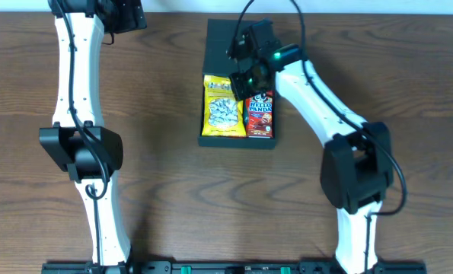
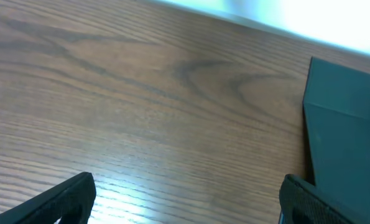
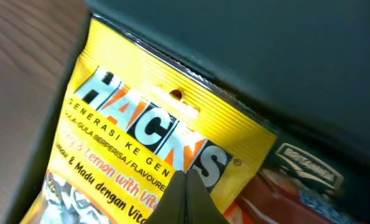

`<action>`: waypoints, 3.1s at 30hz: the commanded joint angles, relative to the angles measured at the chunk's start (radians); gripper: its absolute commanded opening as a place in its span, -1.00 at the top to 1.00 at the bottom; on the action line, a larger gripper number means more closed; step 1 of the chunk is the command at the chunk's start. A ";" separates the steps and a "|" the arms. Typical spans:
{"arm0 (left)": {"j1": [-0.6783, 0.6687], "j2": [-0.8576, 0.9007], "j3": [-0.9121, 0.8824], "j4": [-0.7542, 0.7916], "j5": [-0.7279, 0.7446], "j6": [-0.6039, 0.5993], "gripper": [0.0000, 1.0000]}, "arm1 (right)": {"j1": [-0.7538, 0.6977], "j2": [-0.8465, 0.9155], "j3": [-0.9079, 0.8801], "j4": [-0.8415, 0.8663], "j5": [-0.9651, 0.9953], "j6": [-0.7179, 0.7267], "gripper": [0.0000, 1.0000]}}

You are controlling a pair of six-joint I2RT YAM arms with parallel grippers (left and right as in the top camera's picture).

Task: Pack container
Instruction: 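Press the yellow bag down, open the right gripper and withdraw, then move both grippers to the back corners of the green box lid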

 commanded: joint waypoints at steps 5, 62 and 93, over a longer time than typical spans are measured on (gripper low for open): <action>0.005 -0.003 0.015 -0.014 -0.008 0.008 -0.91 | 0.006 0.013 0.000 -0.001 0.009 -0.020 0.97; 0.037 -0.003 0.015 0.139 0.305 0.014 -1.00 | -0.155 -0.236 0.000 -0.029 -0.196 -0.115 0.98; -0.126 0.331 0.013 0.350 0.446 -0.492 0.88 | -0.538 0.156 0.000 0.370 -0.581 0.202 0.97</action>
